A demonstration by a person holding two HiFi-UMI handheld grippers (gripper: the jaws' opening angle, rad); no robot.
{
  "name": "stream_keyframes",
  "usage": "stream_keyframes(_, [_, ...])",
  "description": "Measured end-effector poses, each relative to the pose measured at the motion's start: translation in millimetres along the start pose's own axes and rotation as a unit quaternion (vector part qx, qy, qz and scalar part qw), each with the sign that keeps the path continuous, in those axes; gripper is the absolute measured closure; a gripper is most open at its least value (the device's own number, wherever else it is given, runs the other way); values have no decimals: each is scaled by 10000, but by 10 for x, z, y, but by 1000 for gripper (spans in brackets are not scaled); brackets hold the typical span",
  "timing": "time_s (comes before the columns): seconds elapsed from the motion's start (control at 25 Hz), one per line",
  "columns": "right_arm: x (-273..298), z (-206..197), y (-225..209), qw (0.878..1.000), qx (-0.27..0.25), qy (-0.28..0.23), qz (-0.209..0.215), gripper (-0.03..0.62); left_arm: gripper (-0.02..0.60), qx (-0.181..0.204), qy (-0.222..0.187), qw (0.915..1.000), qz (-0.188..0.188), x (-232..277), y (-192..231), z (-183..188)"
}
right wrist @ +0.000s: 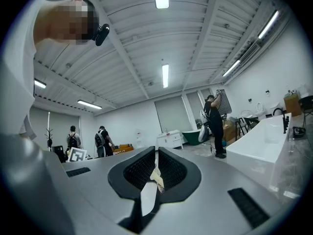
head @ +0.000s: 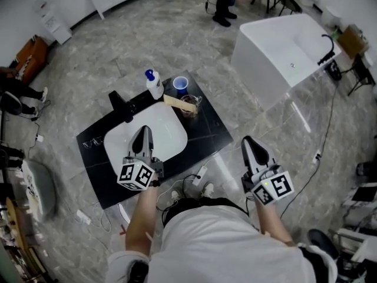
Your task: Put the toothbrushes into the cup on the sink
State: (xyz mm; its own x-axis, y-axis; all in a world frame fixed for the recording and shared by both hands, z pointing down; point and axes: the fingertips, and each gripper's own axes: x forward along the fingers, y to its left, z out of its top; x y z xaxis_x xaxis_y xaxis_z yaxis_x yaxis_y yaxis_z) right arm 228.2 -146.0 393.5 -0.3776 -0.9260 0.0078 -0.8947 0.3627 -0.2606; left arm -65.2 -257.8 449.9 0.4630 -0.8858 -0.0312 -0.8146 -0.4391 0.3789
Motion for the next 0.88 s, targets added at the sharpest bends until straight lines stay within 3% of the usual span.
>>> stream_keyframes(0.48, [335, -19, 703, 9990, -226, -2, 391, 548, 580, 1314, -41, 9913, -4, -1047, -13, 568])
stream_keyframes(0.88, [328, 82, 861, 9977, -596, -84, 299, 548, 580, 1655, -349, 9836, 631, -1663, 198, 986])
